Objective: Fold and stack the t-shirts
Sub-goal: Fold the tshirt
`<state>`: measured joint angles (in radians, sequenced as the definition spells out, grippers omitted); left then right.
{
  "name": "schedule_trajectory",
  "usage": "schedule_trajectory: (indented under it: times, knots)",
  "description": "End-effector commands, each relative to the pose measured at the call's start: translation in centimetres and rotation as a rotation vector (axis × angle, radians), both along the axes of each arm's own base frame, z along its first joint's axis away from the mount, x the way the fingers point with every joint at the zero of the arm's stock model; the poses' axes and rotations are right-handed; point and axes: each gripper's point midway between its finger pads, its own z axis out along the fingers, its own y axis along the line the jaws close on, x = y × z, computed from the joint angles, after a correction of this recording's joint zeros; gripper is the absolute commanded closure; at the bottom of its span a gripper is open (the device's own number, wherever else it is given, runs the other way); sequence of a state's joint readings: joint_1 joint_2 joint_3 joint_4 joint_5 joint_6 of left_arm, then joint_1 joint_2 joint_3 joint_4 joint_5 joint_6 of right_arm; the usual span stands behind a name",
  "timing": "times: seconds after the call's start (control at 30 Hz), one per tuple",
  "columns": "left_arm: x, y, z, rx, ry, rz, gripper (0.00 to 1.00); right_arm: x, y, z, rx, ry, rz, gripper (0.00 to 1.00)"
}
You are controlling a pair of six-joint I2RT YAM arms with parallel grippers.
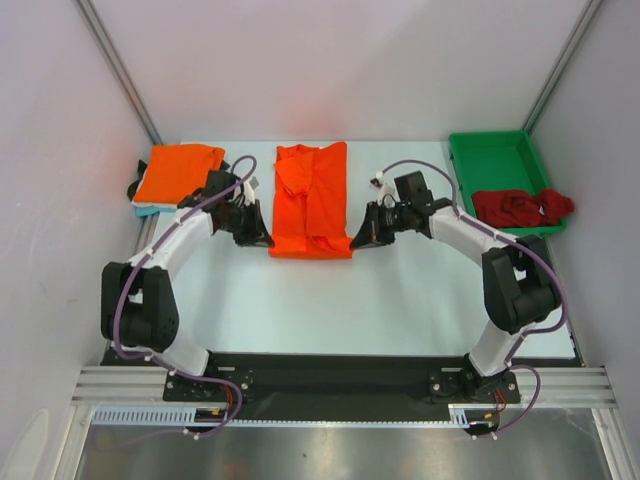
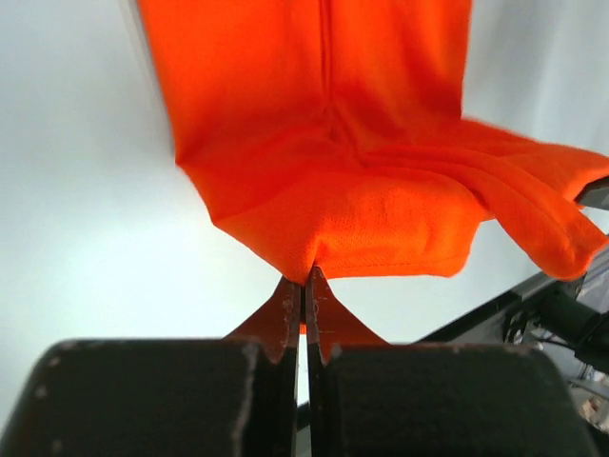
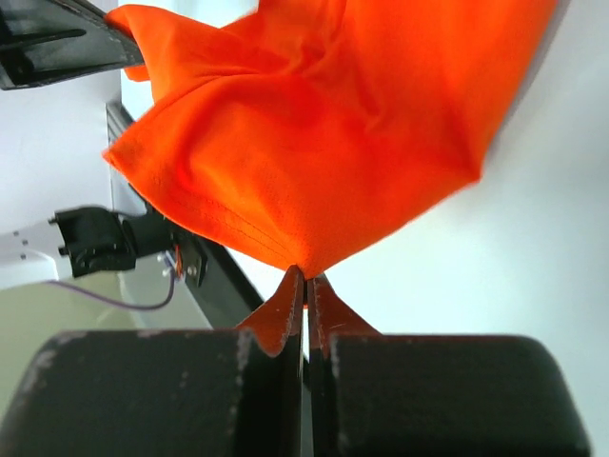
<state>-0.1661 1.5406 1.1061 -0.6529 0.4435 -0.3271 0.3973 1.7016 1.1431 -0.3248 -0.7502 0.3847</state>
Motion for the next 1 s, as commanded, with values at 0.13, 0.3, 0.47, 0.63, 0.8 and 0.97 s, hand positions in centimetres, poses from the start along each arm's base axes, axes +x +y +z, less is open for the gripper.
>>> schedule_trajectory:
  times: [0.13,0.3,0.47,0.63,0.8,0.97]
  knots:
    - [6.1,0.4,1.9,0.037,-0.113,0.0,1.0,5.6,1.4,2.5,0.017,-0.13,0.012,1.0]
    - [9.4,0.4,2.0,0.059,-0.145,0.006,0.99,8.8,1.1,1.1,-0.003,-0.14,-0.012,1.0]
    - [13.6,1.9,1.2,0.101,-0.174,0.057,1.0,12.9,1.0,0.7,-0.017,-0.194,-0.028,1.0]
    - [18.1,2.1,0.3,0.127,-0.222,0.032,0.67,17.2,0.9,-0.2,-0.08,-0.324,-0.012,0.58]
    - [17.3,4.2,2.1,0.155,-0.236,0.072,0.31,17.9,-2.0,4.0,-0.122,-0.413,-0.036,0.3]
    - [12.4,3.0,0.7,0.045,-0.126,0.003,0.31,9.5,-3.6,-0.8,-0.059,-0.106,-0.021,0.31]
